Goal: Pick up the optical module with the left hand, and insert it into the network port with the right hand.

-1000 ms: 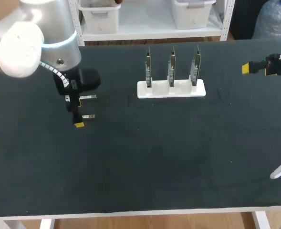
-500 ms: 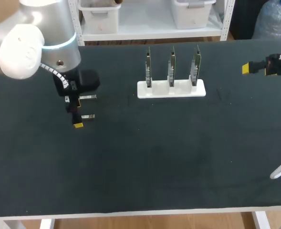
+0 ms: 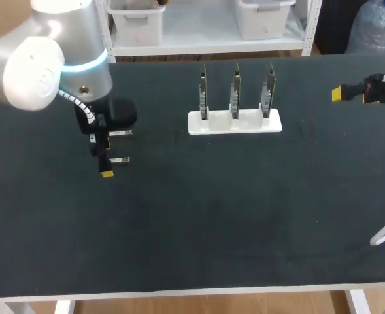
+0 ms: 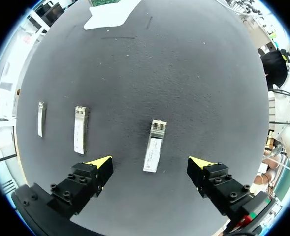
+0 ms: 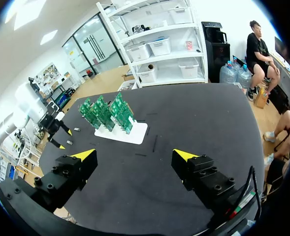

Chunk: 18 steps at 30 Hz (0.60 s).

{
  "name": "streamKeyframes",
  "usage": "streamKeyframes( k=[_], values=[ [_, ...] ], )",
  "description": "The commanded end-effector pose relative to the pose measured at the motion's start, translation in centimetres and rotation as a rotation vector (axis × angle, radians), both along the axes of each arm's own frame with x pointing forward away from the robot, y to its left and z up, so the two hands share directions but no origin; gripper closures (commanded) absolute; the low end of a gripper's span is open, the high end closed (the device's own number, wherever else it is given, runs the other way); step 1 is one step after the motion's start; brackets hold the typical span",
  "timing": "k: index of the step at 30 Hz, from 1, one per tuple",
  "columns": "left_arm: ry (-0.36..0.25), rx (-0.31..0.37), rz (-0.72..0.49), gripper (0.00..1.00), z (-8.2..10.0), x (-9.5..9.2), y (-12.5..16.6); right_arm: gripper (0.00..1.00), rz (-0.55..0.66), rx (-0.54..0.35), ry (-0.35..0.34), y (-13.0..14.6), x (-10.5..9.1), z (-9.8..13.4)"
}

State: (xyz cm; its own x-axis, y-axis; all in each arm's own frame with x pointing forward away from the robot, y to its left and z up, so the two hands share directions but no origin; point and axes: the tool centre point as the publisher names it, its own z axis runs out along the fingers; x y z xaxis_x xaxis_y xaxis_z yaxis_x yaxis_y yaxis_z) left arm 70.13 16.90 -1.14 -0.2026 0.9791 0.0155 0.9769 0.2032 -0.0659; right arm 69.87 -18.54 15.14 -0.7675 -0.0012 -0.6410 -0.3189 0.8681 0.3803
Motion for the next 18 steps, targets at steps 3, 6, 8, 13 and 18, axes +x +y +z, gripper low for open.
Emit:
streamKeyframes(
  k=[3, 6, 8, 13, 18],
  values=[
    [0.025, 0.016, -0.005, 0.00, 0.64, 0.88, -0.30, 0.00, -0.001, 0.000, 0.000, 0.04, 0.01, -0.02],
    [0.025, 0.016, -0.005, 0.00, 0.64, 0.88, -0.30, 0.00, -0.001, 0.000, 0.000, 0.04, 0.01, -0.02],
    [0.025, 0.016, -0.005, 0.00, 0.64, 0.88, -0.30, 0.00, -0.001, 0.000, 0.000, 0.04, 0.01, -0.02],
    [0.025, 0.016, -0.005, 0.00, 0.64, 0.88, -0.30, 0.00, -0.001, 0.000, 0.000, 0.04, 0.01, -0.02],
    [0.025, 0.035, 0.016, 0.00, 0.51, 1.06, -0.07, 0.00, -0.001, 0.000, 0.000, 0.04, 0.01, -0.02]
  ],
)
